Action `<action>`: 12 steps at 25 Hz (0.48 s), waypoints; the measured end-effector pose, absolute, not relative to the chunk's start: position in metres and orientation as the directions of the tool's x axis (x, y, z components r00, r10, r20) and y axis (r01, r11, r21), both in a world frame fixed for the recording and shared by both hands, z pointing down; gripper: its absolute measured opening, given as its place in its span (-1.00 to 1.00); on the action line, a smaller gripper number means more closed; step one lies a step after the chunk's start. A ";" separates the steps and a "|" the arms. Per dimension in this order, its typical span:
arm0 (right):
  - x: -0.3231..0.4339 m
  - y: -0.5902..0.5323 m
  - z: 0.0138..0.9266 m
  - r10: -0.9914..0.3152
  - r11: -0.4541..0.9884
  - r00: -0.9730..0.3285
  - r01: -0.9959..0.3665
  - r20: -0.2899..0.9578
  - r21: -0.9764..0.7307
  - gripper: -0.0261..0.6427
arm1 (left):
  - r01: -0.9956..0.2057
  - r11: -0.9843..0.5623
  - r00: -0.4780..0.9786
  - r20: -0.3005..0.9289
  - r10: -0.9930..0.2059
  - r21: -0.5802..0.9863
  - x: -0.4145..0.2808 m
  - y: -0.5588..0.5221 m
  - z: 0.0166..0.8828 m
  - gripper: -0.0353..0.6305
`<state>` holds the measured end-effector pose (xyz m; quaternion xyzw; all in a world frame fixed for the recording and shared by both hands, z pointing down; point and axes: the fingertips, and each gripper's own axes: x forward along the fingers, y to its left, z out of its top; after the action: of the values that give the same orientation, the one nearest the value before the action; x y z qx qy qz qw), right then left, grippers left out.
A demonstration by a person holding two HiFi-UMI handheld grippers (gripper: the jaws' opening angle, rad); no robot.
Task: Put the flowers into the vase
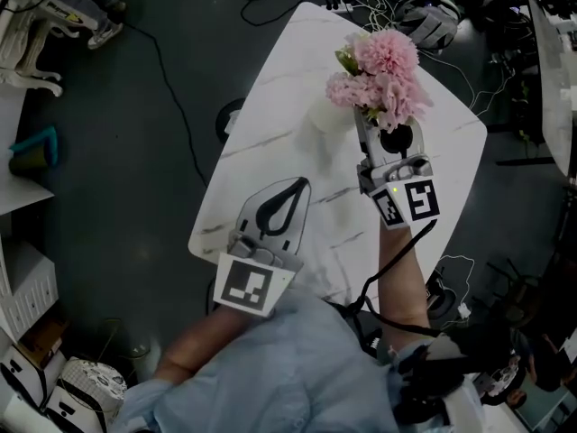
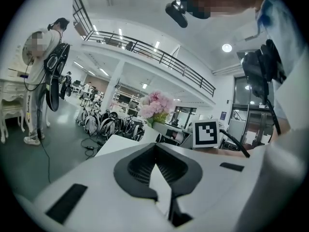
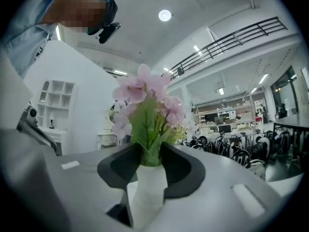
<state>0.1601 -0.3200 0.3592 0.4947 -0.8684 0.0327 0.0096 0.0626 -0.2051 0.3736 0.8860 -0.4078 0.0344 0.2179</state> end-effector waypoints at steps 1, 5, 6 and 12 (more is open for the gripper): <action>0.161 -0.319 0.360 -0.865 0.497 -0.499 -0.867 0.057 -0.039 -0.53 | -0.736 -0.574 0.667 0.239 -0.706 0.358 0.063 -0.204 0.374 -0.88; 0.160 -0.318 0.366 -0.873 0.477 -0.469 -0.879 0.129 0.030 -0.32 | -0.728 -0.583 0.676 0.238 -0.698 0.360 0.064 -0.206 0.373 -0.88; 0.160 -0.318 0.371 -0.872 0.473 -0.461 -0.880 0.167 0.043 -0.27 | -0.725 -0.587 0.680 0.238 -0.694 0.361 0.065 -0.206 0.372 -0.88; 0.159 -0.305 0.385 -0.862 0.448 -0.430 -0.894 0.267 0.005 -0.17 | -0.712 -0.607 0.695 0.232 -0.680 0.353 0.067 -0.204 0.367 -0.88</action>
<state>0.1595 -0.3055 0.3847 0.5209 -0.8429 0.0686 0.1159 0.0674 -0.2039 0.3665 0.8957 -0.3884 0.0371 0.2132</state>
